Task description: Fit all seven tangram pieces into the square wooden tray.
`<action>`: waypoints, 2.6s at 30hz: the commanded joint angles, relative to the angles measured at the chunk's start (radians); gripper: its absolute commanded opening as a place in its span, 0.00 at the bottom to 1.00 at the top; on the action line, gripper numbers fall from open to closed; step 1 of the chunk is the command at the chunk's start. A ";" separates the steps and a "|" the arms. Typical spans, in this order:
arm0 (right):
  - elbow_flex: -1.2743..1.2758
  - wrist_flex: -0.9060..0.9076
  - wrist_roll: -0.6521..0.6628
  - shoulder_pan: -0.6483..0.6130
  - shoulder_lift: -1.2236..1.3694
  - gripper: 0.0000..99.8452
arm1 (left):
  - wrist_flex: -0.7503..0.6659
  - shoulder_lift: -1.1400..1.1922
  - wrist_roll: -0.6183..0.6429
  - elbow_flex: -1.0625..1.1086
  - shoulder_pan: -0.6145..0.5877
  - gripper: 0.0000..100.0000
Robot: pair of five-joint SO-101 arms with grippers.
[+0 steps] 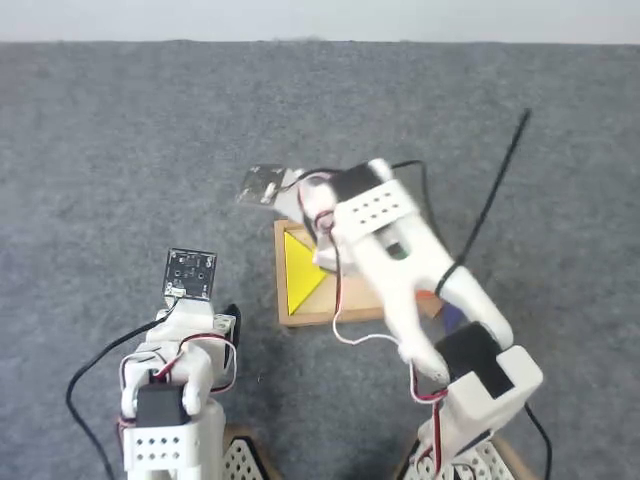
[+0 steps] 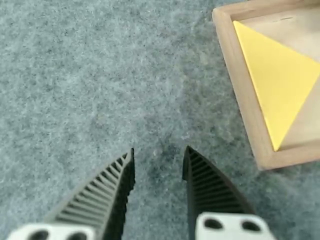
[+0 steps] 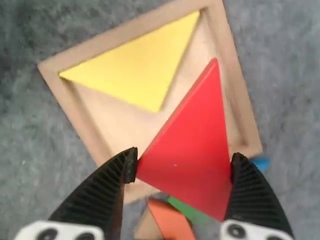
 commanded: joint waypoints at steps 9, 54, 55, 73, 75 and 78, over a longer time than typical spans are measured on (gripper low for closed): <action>0.132 -0.248 -0.068 -0.044 -0.073 0.19 | 0.009 -0.028 -0.006 -0.008 0.002 0.15; 0.069 -0.266 -0.118 0.074 0.001 0.39 | 0.009 -0.028 -0.006 -0.008 0.002 0.15; 0.066 -0.255 -0.140 0.108 -0.039 0.39 | 0.009 -0.028 -0.006 -0.008 0.002 0.15; 0.393 -0.591 -0.414 0.242 -0.113 0.06 | 0.009 -0.028 -0.006 -0.008 0.002 0.15; 0.371 -0.591 -0.414 0.236 -0.088 0.06 | 0.009 -0.028 -0.006 -0.008 0.002 0.15; 0.350 -0.591 -0.414 0.219 -0.050 0.06 | 0.009 -0.028 -0.006 -0.008 0.002 0.15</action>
